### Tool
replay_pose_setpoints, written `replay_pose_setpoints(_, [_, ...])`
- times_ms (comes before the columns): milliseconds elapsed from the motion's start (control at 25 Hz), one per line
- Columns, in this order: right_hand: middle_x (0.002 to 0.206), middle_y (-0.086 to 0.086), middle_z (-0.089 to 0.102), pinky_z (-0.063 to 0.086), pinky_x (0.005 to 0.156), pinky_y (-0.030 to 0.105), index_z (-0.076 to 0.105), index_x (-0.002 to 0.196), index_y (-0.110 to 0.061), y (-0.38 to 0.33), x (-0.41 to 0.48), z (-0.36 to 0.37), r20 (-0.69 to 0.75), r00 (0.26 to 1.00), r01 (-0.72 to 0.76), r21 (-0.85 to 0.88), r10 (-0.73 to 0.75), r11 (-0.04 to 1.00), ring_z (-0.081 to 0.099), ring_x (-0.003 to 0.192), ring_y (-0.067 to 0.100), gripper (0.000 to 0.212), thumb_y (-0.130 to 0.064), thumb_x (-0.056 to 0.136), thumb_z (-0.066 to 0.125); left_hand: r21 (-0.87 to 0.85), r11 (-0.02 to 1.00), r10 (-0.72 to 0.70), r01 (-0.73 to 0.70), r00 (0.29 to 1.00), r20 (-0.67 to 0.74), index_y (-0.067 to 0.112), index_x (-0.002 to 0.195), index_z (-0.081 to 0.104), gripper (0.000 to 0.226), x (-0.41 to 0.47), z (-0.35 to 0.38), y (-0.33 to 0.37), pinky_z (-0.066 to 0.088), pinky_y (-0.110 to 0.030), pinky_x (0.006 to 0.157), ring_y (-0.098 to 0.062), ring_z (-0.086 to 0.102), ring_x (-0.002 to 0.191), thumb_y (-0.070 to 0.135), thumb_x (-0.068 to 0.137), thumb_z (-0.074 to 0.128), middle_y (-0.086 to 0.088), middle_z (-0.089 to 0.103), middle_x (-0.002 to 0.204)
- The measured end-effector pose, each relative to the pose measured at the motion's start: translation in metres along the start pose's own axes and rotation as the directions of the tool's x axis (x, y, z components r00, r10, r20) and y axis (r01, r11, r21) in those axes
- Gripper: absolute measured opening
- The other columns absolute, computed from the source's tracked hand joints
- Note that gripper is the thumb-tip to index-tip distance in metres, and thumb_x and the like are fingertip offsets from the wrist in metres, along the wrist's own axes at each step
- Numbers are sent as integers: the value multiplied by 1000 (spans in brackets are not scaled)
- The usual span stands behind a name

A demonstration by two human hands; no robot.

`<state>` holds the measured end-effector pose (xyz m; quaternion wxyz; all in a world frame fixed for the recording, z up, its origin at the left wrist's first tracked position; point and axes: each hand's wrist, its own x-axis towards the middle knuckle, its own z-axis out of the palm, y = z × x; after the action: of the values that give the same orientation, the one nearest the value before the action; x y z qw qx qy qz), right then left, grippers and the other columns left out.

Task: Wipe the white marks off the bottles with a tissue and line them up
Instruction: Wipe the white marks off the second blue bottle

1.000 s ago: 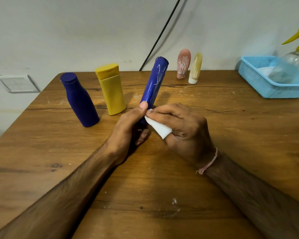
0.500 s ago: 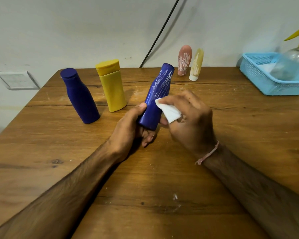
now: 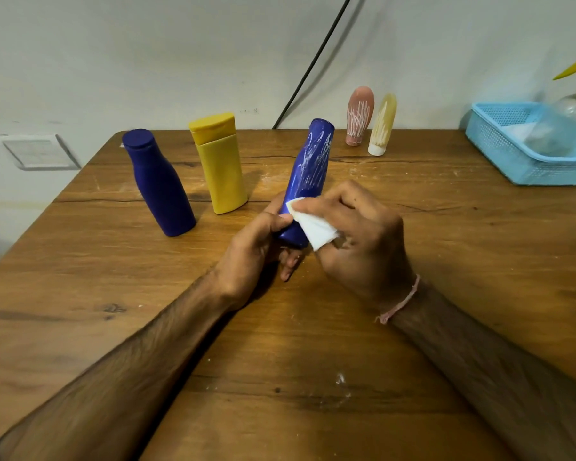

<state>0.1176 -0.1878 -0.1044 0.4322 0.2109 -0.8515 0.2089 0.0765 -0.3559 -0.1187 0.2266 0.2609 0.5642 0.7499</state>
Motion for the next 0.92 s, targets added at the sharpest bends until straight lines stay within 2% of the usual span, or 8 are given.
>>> replay_pose_setpoints(120, [95, 16, 68, 52, 69, 24, 76, 110, -1, 6, 3, -3, -52, 996, -70, -13, 69, 997, 63, 86, 21, 35, 0, 76, 83, 59, 998, 19, -20, 1000, 21, 12, 123, 49, 36, -2, 6, 2, 23, -40, 51, -20, 38, 59, 25, 92, 35, 1, 59, 72])
replay_pose_setpoints(240, [91, 17, 66, 50, 69, 24, 76, 109, 1, 0, 0, -2, -10, 1000, 8, 4, -8, 1000, 61, 84, 21, 31, 1, 78, 77, 59, 998, 16, -17, 1000, 4, 14, 121, 51, 35, -1, 8, 3, 17, -48, 54, -20, 34, 57, 24, 92, 35, -2, 49, 67])
replay_pose_setpoints(360, [93, 16, 67, 49, 70, 23, 75, 112, 0, 5, 4, -5, -58, 997, -55, -44, 52, 998, 63, 84, 24, 35, 0, 77, 81, 87, 996, -19, 20, 1000, -6, 11, 137, 45, 49, 0, 7, 1, 16, -48, 56, -17, 36, 57, 25, 91, 36, 3, 58, 69])
replay_pose_setpoints(440, [91, 16, 67, 49, 66, 25, 76, 108, 1, 7, 3, -5, -58, 996, -71, -28, 70, 997, 62, 83, 23, 32, -3, 76, 80, 62, 998, -18, 18, 1000, -10, 15, 130, 49, 43, -1, 7, 1, 16, -48, 56, -16, 37, 57, 26, 91, 36, 3, 58, 70])
replay_pose_setpoints(520, [89, 16, 67, 48, 67, 25, 76, 108, 2, 0, 0, -3, -8, 1000, 14, -5, -15, 1000, 61, 82, 23, 30, -5, 79, 72, 14, 1000, -20, 21, 1000, -22, 16, 119, 53, 34, 0, 7, 1, 15, -46, 55, -18, 35, 57, 26, 90, 38, -1, 50, 68])
replay_pose_setpoints(680, [93, 16, 67, 49, 67, 24, 75, 110, 0, 9, 4, -7, -42, 997, -69, -48, 67, 996, 63, 83, 23, 36, -9, 75, 79, 24, 1000, -15, 15, 1000, -1, 9, 131, 49, 46, 1, 8, 2, 17, -45, 52, -20, 34, 55, 24, 90, 35, -9, 61, 77])
replay_pose_setpoints(800, [92, 16, 68, 51, 63, 28, 76, 107, 1, 10, 0, -8, -4, 998, -66, -33, 66, 997, 64, 82, 26, 40, -9, 69, 85, -16, 1000, -23, 23, 1000, 1, 9, 124, 52, 42, -1, 9, 5, 21, -40, 49, -22, 35, 54, 24, 89, 33, -6, 65, 73])
replay_pose_setpoints(920, [92, 16, 67, 47, 67, 24, 76, 110, 0, 12, 5, -8, -41, 998, -59, -69, 56, 996, 63, 81, 25, 37, -5, 73, 79, -41, 998, -50, 50, 999, -4, 9, 121, 54, 42, 0, 5, 4, 22, -37, 46, -21, 35, 52, 26, 88, 33, -18, 64, 79])
